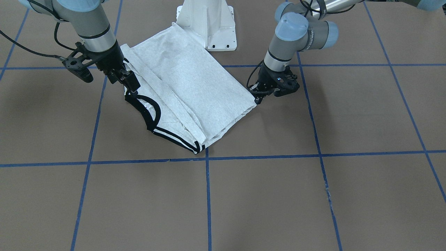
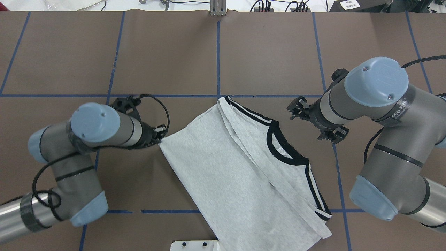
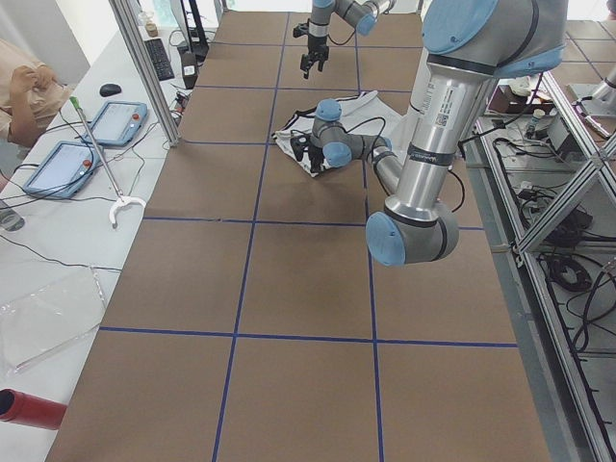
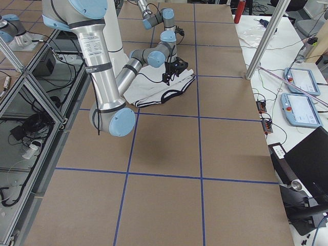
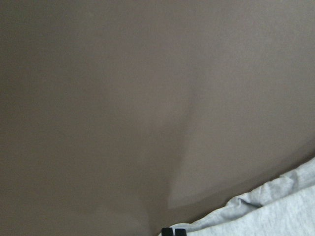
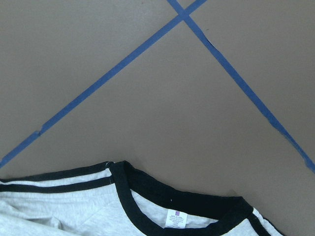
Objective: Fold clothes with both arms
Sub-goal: 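Push the shirt with both grippers to straighten it lengthwise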
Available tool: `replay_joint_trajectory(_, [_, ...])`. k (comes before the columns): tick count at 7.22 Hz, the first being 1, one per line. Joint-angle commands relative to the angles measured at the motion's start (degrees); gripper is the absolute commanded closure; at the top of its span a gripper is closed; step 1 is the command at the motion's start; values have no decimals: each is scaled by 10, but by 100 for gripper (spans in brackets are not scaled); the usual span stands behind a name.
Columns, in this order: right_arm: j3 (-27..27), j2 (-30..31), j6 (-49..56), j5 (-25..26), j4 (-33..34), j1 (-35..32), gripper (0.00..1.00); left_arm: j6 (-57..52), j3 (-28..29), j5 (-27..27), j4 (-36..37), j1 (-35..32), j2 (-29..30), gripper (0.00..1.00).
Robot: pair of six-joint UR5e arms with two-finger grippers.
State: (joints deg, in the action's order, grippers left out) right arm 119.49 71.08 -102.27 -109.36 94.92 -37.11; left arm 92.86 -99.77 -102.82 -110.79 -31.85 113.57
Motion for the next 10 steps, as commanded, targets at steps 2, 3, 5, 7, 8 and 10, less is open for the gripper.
replay_joint_trajectory(2, [0,-11,1,5,-1,-2,0,-37,270,9,-116,-126,174,100])
replay_joint_trajectory(3, [0,-13,0,10,0,-2,0,-35,384,18,-175,-143,245,100])
replay_joint_trajectory(5, [0,-16,1,13,-1,-2,0,-37,504,44,-253,-153,308,100])
replay_joint_trajectory(7, [-20,-40,1,18,1,0,0,-56,429,25,-254,-162,269,38])
replay_joint_trajectory(8, [-37,-62,1,21,2,11,0,-58,340,-33,-250,-163,205,38])
replay_joint_trajectory(10, [-78,-108,2,37,4,55,0,-58,183,-79,-219,-163,114,38])
